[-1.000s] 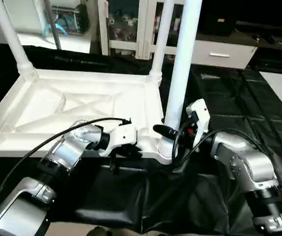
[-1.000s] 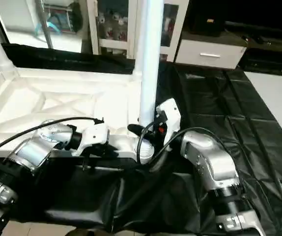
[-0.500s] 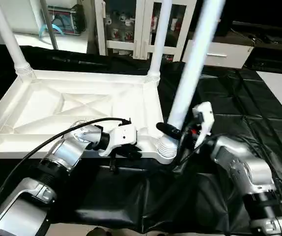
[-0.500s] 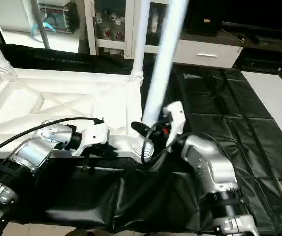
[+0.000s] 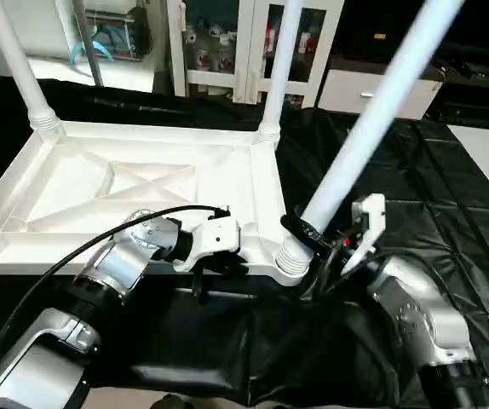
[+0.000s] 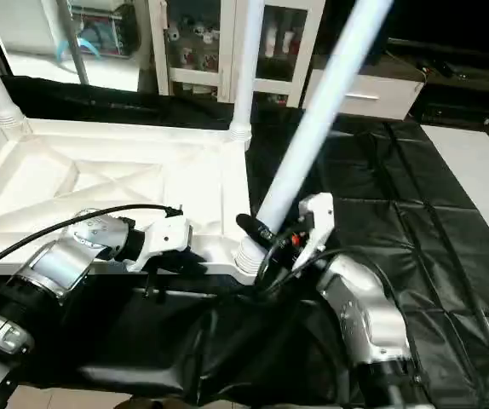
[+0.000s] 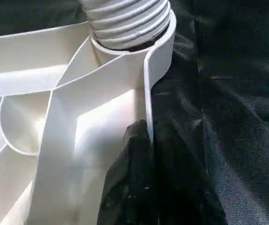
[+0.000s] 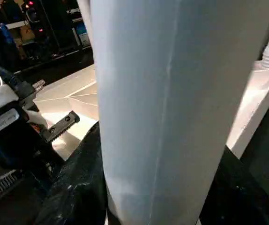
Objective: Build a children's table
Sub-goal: Insert table leg to table base
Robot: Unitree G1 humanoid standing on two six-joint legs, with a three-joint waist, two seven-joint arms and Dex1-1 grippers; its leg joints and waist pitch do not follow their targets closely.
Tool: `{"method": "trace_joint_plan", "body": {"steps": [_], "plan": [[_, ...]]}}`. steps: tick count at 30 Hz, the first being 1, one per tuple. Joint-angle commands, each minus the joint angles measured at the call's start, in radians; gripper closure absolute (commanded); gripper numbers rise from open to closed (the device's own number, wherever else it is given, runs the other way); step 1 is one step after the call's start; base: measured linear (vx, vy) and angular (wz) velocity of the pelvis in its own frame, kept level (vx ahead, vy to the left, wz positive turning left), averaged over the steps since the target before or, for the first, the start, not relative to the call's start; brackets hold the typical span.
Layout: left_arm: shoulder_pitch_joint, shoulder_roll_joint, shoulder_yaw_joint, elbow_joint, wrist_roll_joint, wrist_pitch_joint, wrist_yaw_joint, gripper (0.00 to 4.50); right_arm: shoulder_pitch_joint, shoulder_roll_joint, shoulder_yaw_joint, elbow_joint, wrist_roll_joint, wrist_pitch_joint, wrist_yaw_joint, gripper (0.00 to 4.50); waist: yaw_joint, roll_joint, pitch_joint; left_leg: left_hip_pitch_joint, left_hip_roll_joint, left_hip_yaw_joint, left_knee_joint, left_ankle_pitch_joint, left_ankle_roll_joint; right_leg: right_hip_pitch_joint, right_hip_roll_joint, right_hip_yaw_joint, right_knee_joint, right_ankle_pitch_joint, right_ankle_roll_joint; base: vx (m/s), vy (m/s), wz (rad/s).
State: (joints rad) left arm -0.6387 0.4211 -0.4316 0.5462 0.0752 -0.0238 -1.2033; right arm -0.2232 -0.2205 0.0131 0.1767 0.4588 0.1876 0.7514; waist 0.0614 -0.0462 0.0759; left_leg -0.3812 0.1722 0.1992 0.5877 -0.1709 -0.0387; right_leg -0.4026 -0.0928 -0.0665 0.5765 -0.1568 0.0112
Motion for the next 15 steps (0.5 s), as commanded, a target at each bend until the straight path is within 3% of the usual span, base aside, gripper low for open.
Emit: {"method": "trace_joint_plan", "body": {"steps": [1,9,15], "plan": [[0.022,0.003,-0.016,0.025,0.018,0.005,-0.008,4.5,0.054,-0.03,0.007,0.042,-0.08,-0.005,-0.013,2.66,-0.004,0.01,-0.046,0.038,0.067,-0.049,-0.1,-0.559,-0.067,-0.001,-0.077,0.046,-0.095,-0.578,-0.125,0.0,0.0,0.0],[0.022,0.0,-0.013,0.026,0.021,0.007,-0.005,4.5,0.129,-0.049,0.059,-0.027,-0.107,-0.041,0.004,2.66,-0.007,0.006,-0.036,0.046,0.065,-0.056,-0.101,-0.604,-0.056,-0.004,-0.08,0.042,-0.114,-0.708,-0.081,0.0,0.0,0.0],[0.019,-0.001,-0.013,0.029,0.023,0.007,-0.006,4.5,0.112,-0.084,0.108,-0.029,-0.143,0.023,0.013,2.66,-0.006,0.007,-0.039,0.047,0.067,-0.056,-0.105,-0.586,-0.055,-0.002,-0.079,0.045,-0.112,-0.679,-0.091,0.0,0.0,0.0]]}}
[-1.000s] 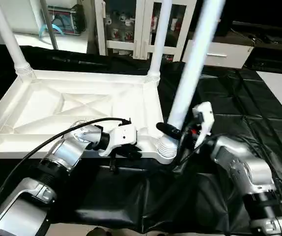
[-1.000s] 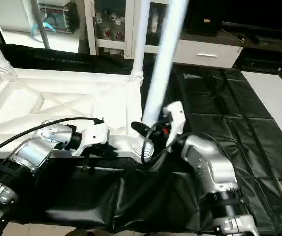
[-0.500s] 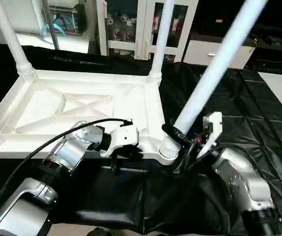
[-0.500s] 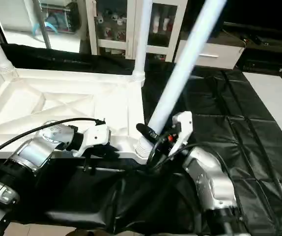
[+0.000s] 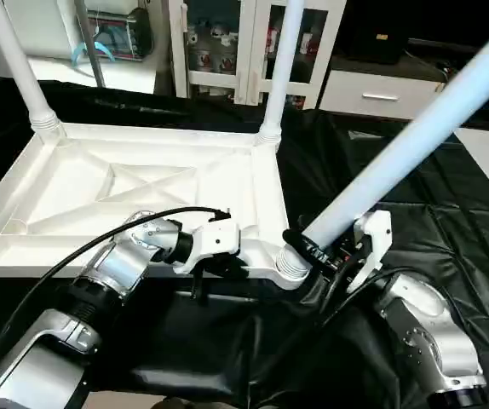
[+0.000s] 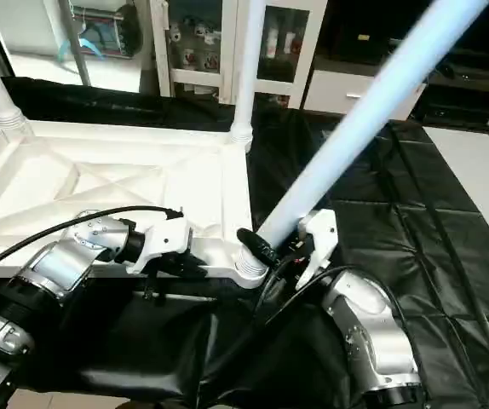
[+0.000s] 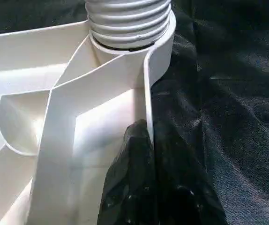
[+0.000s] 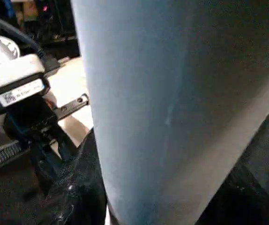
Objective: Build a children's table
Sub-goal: Insert table leg to table base
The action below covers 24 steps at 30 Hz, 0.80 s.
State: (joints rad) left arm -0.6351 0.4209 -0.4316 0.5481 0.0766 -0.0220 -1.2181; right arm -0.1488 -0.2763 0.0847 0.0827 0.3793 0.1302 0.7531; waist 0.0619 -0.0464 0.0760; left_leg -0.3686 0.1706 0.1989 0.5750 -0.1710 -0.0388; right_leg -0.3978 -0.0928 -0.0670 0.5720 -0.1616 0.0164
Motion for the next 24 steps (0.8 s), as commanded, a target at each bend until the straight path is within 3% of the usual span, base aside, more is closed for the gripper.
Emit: {"method": "trace_joint_plan", "body": {"steps": [1,5,8,16,18,23,24], "plan": [[0.015,-0.001,-0.013,0.028,0.023,0.006,0.009,4.5,0.029,-0.039,0.05,0.066,-0.074,0.099,0.017,2.66,-0.008,0.006,-0.039,0.033,0.068,-0.056,-0.093,-0.588,-0.057,-0.006,-0.078,0.045,-0.106,-0.669,-0.097,0.0,0.0,0.0],[0.015,-0.001,-0.012,0.024,0.023,0.007,0.007,4.5,-0.018,-0.077,0.098,0.073,-0.117,0.152,0.035,2.66,-0.011,0.005,-0.037,0.033,0.067,-0.058,-0.093,-0.598,-0.062,-0.006,-0.08,0.043,-0.107,-0.7,-0.088,0.0,0.0,0.0],[0.018,0.0,-0.011,0.019,0.024,0.01,0.007,4.5,-0.051,-0.089,0.109,0.073,-0.11,0.187,0.044,2.66,-0.012,0.0,-0.038,0.037,0.067,-0.06,-0.09,-0.606,-0.063,-0.009,-0.083,0.041,-0.113,-0.734,-0.077,0.0,0.0,0.0],[0.022,0.003,-0.011,0.013,0.024,0.014,0.005,4.5,-0.093,-0.103,0.124,0.094,-0.091,0.269,0.063,2.66,-0.014,0.001,-0.042,0.036,0.069,-0.058,-0.095,-0.612,-0.068,-0.007,-0.08,0.042,-0.108,-0.669,-0.093,0.0,0.0,0.0],[0.023,0.002,-0.01,0.013,0.025,0.015,0.006,4.5,-0.102,-0.086,0.102,0.129,-0.092,0.263,0.037,2.66,-0.013,0.001,-0.042,0.038,0.069,-0.056,-0.094,-0.61,-0.067,-0.01,-0.082,0.044,-0.11,-0.674,-0.093,0.0,0.0,0.0],[0.027,0.004,-0.006,0.007,0.026,0.018,0.013,4.5,-0.062,-0.07,0.086,0.166,-0.107,0.184,0.01,2.66,-0.017,0.002,-0.041,0.045,0.068,-0.065,-0.093,-0.672,-0.08,-0.012,-0.081,0.029,-0.125,-0.739,-0.065,0.0,0.0,0.0],[0.028,0.004,-0.005,0.006,0.026,0.019,0.013,4.5,-0.052,-0.071,0.089,0.163,-0.112,0.177,0.01,2.66,-0.021,0.002,-0.04,0.043,0.069,-0.07,-0.096,-0.69,-0.083,-0.008,-0.079,0.024,-0.125,-0.741,-0.06,0.0,0.0,0.0]]}}
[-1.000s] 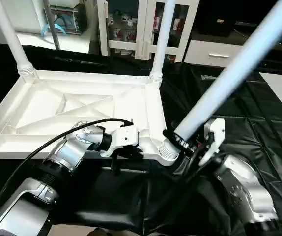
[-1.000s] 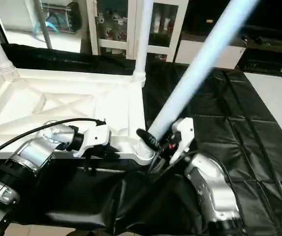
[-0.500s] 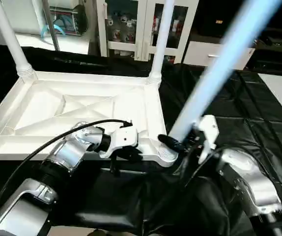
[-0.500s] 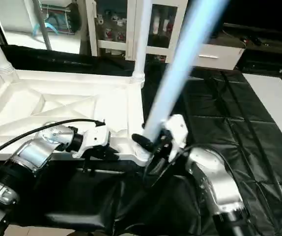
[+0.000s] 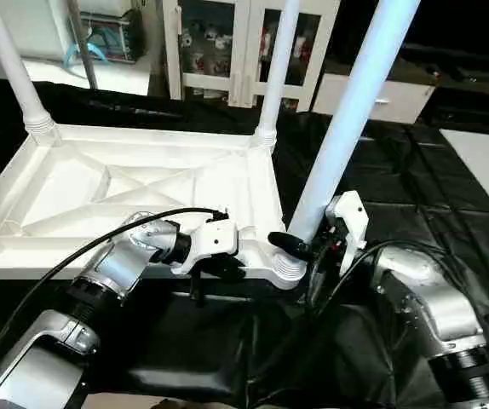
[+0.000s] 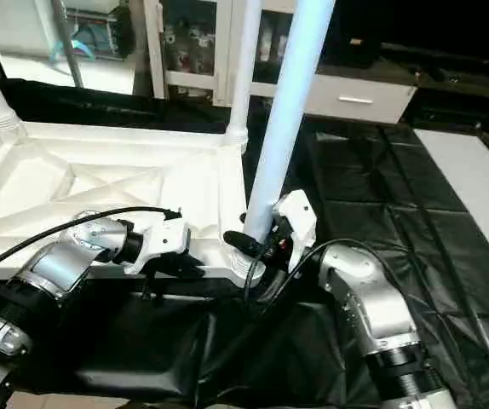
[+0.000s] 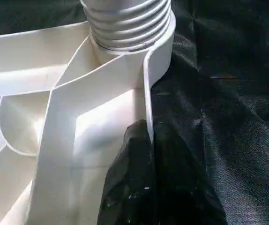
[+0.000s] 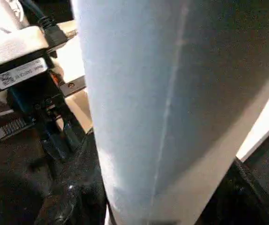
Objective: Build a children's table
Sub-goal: Insert table leg to table base
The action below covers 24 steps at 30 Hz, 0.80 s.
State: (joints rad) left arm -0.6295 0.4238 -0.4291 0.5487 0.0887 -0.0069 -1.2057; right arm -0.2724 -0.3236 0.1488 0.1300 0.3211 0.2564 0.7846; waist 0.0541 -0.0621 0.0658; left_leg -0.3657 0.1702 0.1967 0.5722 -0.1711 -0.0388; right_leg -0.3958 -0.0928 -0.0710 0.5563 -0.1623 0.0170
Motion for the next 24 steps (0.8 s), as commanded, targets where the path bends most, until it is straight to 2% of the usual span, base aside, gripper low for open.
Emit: {"method": "trace_joint_plan", "body": {"steps": [1,4,5,12,15,19,21,22,23,24], "plan": [[0.023,0.002,-0.008,0.005,0.015,0.004,0.002,4.5,0.078,-0.025,0.029,0.114,-0.058,0.046,-0.022,2.66,-0.013,0.021,-0.032,0.042,0.07,-0.068,-0.095,-0.701,-0.087,-0.008,-0.077,0.026,-0.109,-0.733,-0.06,0.0,0.0,0.0],[0.023,0.002,-0.006,0.004,0.015,0.006,0.004,4.5,0.093,-0.026,0.038,0.115,-0.075,0.033,-0.026,2.66,-0.016,0.025,-0.033,0.045,0.071,-0.069,-0.102,-0.733,-0.095,-0.004,-0.074,0.023,-0.107,-0.669,-0.078,0.0,0.0,0.0],[0.024,0.003,-0.006,0.004,0.015,0.007,0.004,4.5,0.093,-0.027,0.041,0.119,-0.085,0.027,-0.028,2.66,-0.016,0.027,-0.033,0.049,0.071,-0.066,-0.103,-0.741,-0.097,-0.007,-0.074,0.025,-0.109,-0.656,-0.084,0.0,0.0,0.0],[0.023,0.002,-0.007,0.004,0.016,0.012,0.005,4.5,0.082,-0.018,0.036,0.144,-0.092,0.01,-0.041,2.66,-0.019,0.02,-0.032,0.052,0.068,-0.066,-0.098,-0.724,-0.083,-0.01,-0.082,0.028,-0.117,-0.713,-0.073,0.0,0.0,0.0],[0.024,0.001,-0.007,0.003,0.016,0.014,0.005,4.5,0.075,-0.017,0.036,0.154,-0.094,0.004,-0.05,2.66,-0.02,0.023,-0.029,0.053,0.069,-0.069,-0.098,-0.734,-0.083,-0.01,-0.08,0.024,-0.121,-0.73,-0.065,0.0,0.0,0.0],[0.029,-0.002,-0.005,-0.001,0.015,0.019,0.008,4.5,0.065,-0.009,0.026,0.168,-0.094,0.005,-0.073,2.66,-0.029,0.027,-0.026,0.056,0.07,-0.072,-0.103,-0.783,-0.092,-0.008,-0.076,0.013,-0.121,-0.715,-0.065,0.0,0.0,0.0],[0.034,-0.005,-0.003,-0.005,0.013,0.025,0.013,4.5,0.057,0.007,0.009,0.184,-0.104,0.021,-0.133,2.66,-0.031,0.031,-0.023,0.055,0.07,-0.075,-0.108,-0.8,-0.097,-0.004,-0.076,0.007,-0.122,-0.705,-0.066,0.0,0.0,0.0],[0.034,-0.005,-0.003,-0.005,0.013,0.025,0.013,4.5,0.057,0.007,0.009,0.184,-0.104,0.021,-0.133,2.66,-0.035,0.036,-0.024,0.051,0.073,-0.079,-0.116,-0.816,-0.103,0.007,-0.074,-0.002,-0.116,-0.673,-0.07,0.0,0.0,0.0],[0.037,-0.013,0.005,-0.007,0.005,0.037,0.023,4.5,0.048,0.027,-0.013,0.201,-0.109,0.035,-0.195,2.66,-0.04,0.039,-0.021,0.043,0.077,-0.083,-0.131,-0.851,-0.115,0.021,-0.066,-0.011,-0.108,-0.627,-0.072,0.0,0.0,0.0],[0.037,-0.014,0.005,-0.007,0.004,0.038,0.024,4.5,0.047,0.029,-0.015,0.203,-0.11,0.036,-0.201,2.66,-0.038,0.044,-0.015,0.039,0.08,-0.079,-0.151,-0.892,-0.122,0.027,-0.056,-0.019,-0.095,-0.594,-0.078,0.0,0.0,0.0]]}}
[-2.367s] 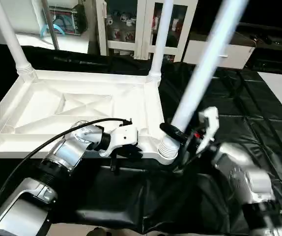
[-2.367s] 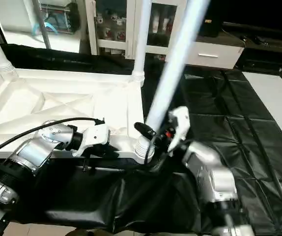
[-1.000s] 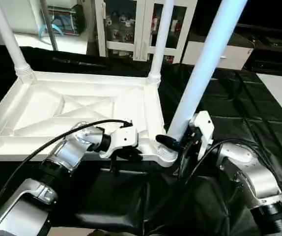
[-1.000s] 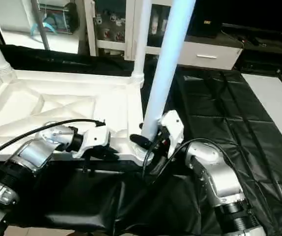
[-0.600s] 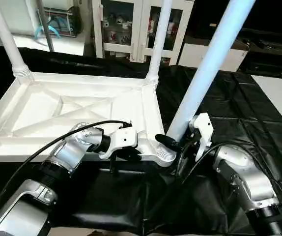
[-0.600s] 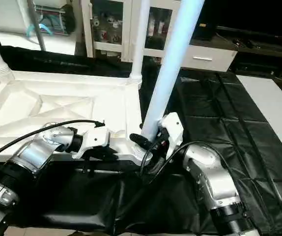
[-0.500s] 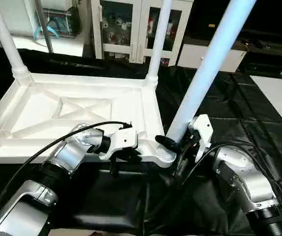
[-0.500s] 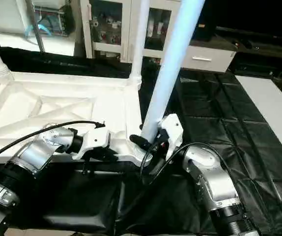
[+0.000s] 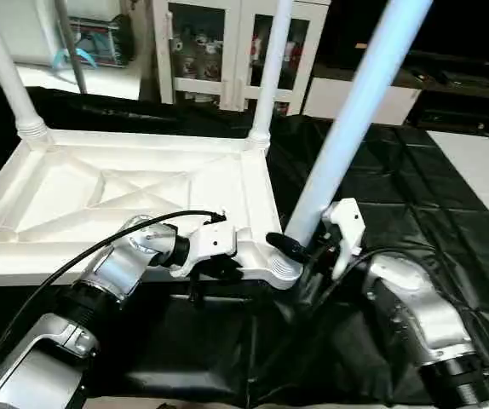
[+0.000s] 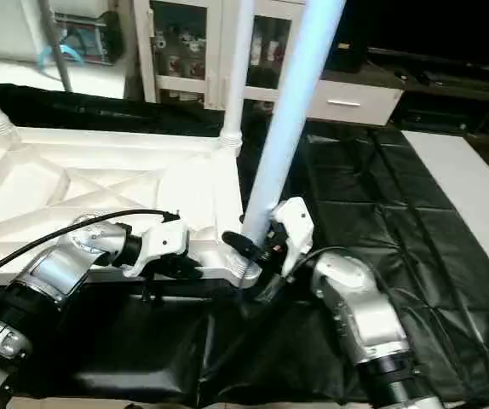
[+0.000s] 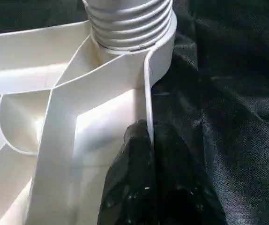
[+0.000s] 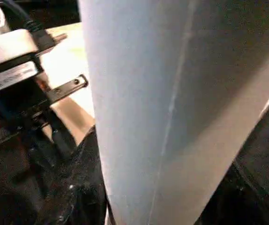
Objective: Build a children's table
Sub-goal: Insert table leg to table base
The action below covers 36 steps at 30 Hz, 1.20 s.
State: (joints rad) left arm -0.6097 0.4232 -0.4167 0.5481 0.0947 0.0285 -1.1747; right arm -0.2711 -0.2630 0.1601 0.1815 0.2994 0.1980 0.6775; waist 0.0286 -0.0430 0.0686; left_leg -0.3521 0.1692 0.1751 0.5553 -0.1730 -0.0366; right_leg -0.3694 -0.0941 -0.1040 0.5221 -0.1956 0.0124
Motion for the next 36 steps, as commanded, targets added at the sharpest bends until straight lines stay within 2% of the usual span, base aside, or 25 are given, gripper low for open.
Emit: {"method": "trace_joint_plan", "body": {"steps": [1,2,3,4,5,6,7,8,9,10,11,12,13,14,15,16,17,19,20,23,28,31,34,35,36], "plan": [[0.018,-0.018,-0.003,-0.006,-0.005,0.01,0.0,4.5,0.04,-0.02,-0.039,0.163,-0.092,0.1,-0.132,2.66,-0.011,0.028,-0.014,0.021,0.084,-0.05,-0.151,-0.919,-0.128,0.007,-0.043,0.006,-0.047,-0.541,-0.078,0.0,0.0,0.0],[0.018,-0.019,-0.003,-0.006,-0.006,0.012,0.002,4.5,0.038,-0.018,-0.042,0.165,-0.093,0.101,-0.139,2.66,0.006,0.035,-0.015,-0.018,0.095,-0.026,-0.203,-0.957,-0.136,0.051,-0.018,0.005,0.051,-0.412,-0.097,-0.071,-0.011,0.06],[0.017,-0.02,-0.002,-0.006,-0.005,0.014,0.005,4.5,0.036,-0.015,-0.045,0.17,-0.094,0.1,-0.151,2.66,0.075,0.047,-0.015,-0.098,0.087,0.041,-0.27,-0.992,-0.162,0.101,0.02,-0.003,0.189,-0.262,-0.092,-0.071,-0.011,0.06],[0.014,-0.038,0.006,0.004,-0.002,0.043,0.043,4.5,0.029,0.006,-0.062,0.184,-0.096,0.11,-0.206,2.66,0.084,0.027,-0.021,-0.071,0.075,0.072,-0.261,-0.888,-0.135,0.077,0.023,0.031,0.185,-0.286,-0.076,-0.069,-0.046,0.19],[0.012,-0.051,0.013,0.011,-0.001,0.063,0.07,4.5,0.024,0.018,-0.071,0.192,-0.096,0.118,-0.235,2.66,0.058,-0.06,-0.029,0.11,0.032,0.046,-0.014,-0.576,-0.138,-0.106,-0.079,0.09,-0.04,-0.799,-0.036,0.035,-0.128,0.2],[0.008,-0.072,0.024,0.021,-0.001,0.093,0.108,4.5,0.017,0.036,-0.084,0.203,-0.096,0.13,-0.28,2.66,0.043,-0.039,-0.013,0.118,0.001,-0.034,0.121,-0.303,-0.059,-0.136,-0.184,0.127,-0.126,-1.0,-0.062,0.035,-0.128,0.2],[0.007,-0.083,0.031,0.025,-0.003,0.107,0.127,4.5,0.014,0.046,-0.091,0.208,-0.095,0.138,-0.303,2.66,0.055,-0.028,-0.023,0.039,-0.02,-0.077,0.101,-0.109,-0.02,-0.048,-0.168,0.169,-0.111,-1.014,-0.084,0.059,-0.082,-0.3],[0.0,-0.121,0.053,0.034,-0.011,0.153,0.186,4.5,0.001,0.073,-0.113,0.235,-0.098,0.15,-0.379,2.66,0.067,-0.006,-0.04,-0.038,0.039,-0.09,-0.03,-0.038,-0.091,0.053,-0.099,0.099,-0.005,-0.612,-0.125,0.063,0.065,-0.4],[-0.007,-0.158,0.073,0.04,-0.019,0.195,0.237,4.5,-0.014,0.098,-0.136,0.265,-0.099,0.155,-0.452,2.66,0.052,0.0,-0.052,0.004,0.058,-0.08,-0.044,-0.003,-0.112,0.019,-0.053,0.08,0.022,-0.338,-0.137,0.063,0.065,-0.4],[-0.013,-0.187,0.087,0.044,-0.024,0.229,0.279,4.5,-0.026,0.116,-0.153,0.29,-0.104,0.152,-0.513,2.66,0.022,0.001,-0.045,0.03,0.066,-0.073,-0.063,-0.14,-0.127,0.005,-0.023,0.079,0.043,-0.077,-0.18,0.0,0.0,0.0],[-0.027,-0.226,0.113,0.058,-0.03,0.263,0.349,4.5,-0.043,0.138,-0.172,0.321,-0.101,0.141,-0.568,2.66,0.015,0.003,-0.035,0.038,0.058,-0.046,-0.074,-0.374,-0.117,-0.007,-0.029,0.088,0.016,-0.208,-0.208,-0.088,-0.029,0.25],[-0.042,-0.259,0.135,0.076,-0.035,0.281,0.411,4.5,-0.058,0.156,-0.19,0.344,-0.095,0.135,-0.618,2.66,0.01,-0.004,-0.033,0.044,0.054,-0.042,-0.068,-0.473,-0.106,-0.016,-0.036,0.09,0.002,-0.338,-0.201,-0.088,-0.029,0.25],[-0.074,-0.315,0.179,0.115,-0.042,0.304,0.533,4.5,-0.083,0.179,-0.206,0.378,-0.101,0.109,-0.686,2.66,0.006,-0.002,-0.021,0.07,0.044,-0.04,-0.055,-0.635,-0.102,-0.049,-0.042,0.081,-0.038,-0.62,-0.138,-0.076,-0.021,0.25],[-0.078,-0.322,0.185,0.121,-0.043,0.307,0.55,4.5,-0.086,0.181,-0.207,0.383,-0.101,0.106,-0.694,2.66,-0.003,-0.001,-0.022,0.072,0.044,-0.056,-0.057,-0.699,-0.105,-0.045,-0.044,0.068,-0.053,-0.716,-0.075,-0.052,0.014,0.07],[-0.114,-0.371,0.228,0.162,-0.055,0.302,0.659,4.5,-0.113,0.205,-0.223,0.417,-0.1,0.086,-0.752,2.66,-0.007,-0.004,-0.028,0.052,0.046,-0.065,-0.07,-0.691,-0.1,-0.021,-0.048,0.06,-0.055,-0.687,-0.043,-0.052,0.014,0.07],[-0.128,-0.388,0.24,0.178,-0.06,0.293,0.694,4.5,-0.125,0.214,-0.225,0.433,-0.099,0.078,-0.767,2.66,-0.006,0.009,-0.026,0.051,0.05,-0.069,-0.079,-0.709,-0.105,-0.016,-0.048,0.055,-0.056,-0.666,-0.038,-0.044,0.062,-0.06],[-0.144,-0.407,0.253,0.194,-0.064,0.286,0.719,4.5,-0.141,0.228,-0.235,0.452,-0.098,0.073,-0.797,2.66,-0.015,-0.003,-0.037,0.04,0.051,-0.07,-0.085,-0.671,-0.092,0.005,-0.052,0.053,-0.056,-0.576,-0.043,-0.031,0.077,-0.06],[-0.159,-0.425,0.265,0.206,-0.063,0.281,0.741,4.5,-0.158,0.243,-0.246,0.474,-0.102,0.066,-0.829,2.66,-0.009,-0.01,-0.05,0.014,0.051,-0.058,-0.091,-0.478,-0.054,0.021,-0.065,0.075,-0.046,-0.425,-0.078,-0.014,0.07,-0.05],[-0.166,-0.431,0.266,0.21,-0.056,0.277,0.756,4.5,-0.166,0.25,-0.254,0.482,-0.103,0.059,-0.843,2.66,-0.002,-0.004,-0.047,0.011,0.053,-0.047,-0.089,-0.39,-0.037,0.011,-0.065,0.084,-0.042,-0.352,-0.106,0.0,0.0,0.0],[-0.183,-0.447,0.27,0.218,-0.046,0.28,0.786,4.5,-0.191,0.265,-0.275,0.514,-0.112,0.027,-0.907,2.66,-0.004,-0.005,-0.041,0.016,0.054,-0.035,-0.09,-0.415,-0.045,0.0,-0.06,0.087,-0.044,-0.397,-0.122,0.0,0.0,0.0],[-0.199,-0.457,0.271,0.243,-0.04,0.282,0.81,4.5,-0.233,0.279,-0.288,0.565,-0.113,-0.005,-0.922,2.66,-0.004,-0.009,-0.054,0.003,0.054,-0.028,-0.084,-0.331,-0.034,0.006,-0.053,0.091,-0.026,-0.242,-0.127,0.0,0.0,0.0],[-0.204,-0.455,0.266,0.257,-0.04,0.277,0.811,4.5,-0.246,0.285,-0.287,0.578,-0.114,-0.015,-0.907,2.66,-0.004,-0.011,-0.051,0.014,0.051,-0.019,-0.081,-0.413,-0.03,-0.013,-0.052,0.097,-0.04,-0.364,-0.119,0.0,0.0,0.0],[-0.201,-0.451,0.265,0.254,-0.044,0.282,0.804,4.5,-0.254,0.291,-0.273,0.573,-0.111,-0.025,-0.849,2.66,-0.003,-0.012,-0.054,0.003,0.053,-0.02,-0.083,-0.368,-0.028,-0.006,-0.05,0.097,-0.033,-0.3,-0.119,0.0,0.0,0.0],[-0.199,-0.449,0.265,0.252,-0.045,0.283,0.8,4.5,-0.256,0.289,-0.261,0.566,-0.118,-0.032,-0.832,2.1,-0.003,-0.012,-0.054,0.002,0.054,-0.02,-0.082,-0.362,-0.024,-0.006,-0.049,0.096,-0.031,-0.289,-0.125,0.0,0.0,0.0],[-0.199,-0.447,0.265,0.252,-0.044,0.284,0.798,4.5,-0.259,0.287,-0.255,0.564,-0.121,-0.038,-0.824,2.1,-0.003,-0.012,-0.054,0.003,0.054,-0.019,-0.082,-0.362,-0.023,-0.007,-0.048,0.096,-0.032,-0.287,-0.128,0.0,0.0,0.0]]}}
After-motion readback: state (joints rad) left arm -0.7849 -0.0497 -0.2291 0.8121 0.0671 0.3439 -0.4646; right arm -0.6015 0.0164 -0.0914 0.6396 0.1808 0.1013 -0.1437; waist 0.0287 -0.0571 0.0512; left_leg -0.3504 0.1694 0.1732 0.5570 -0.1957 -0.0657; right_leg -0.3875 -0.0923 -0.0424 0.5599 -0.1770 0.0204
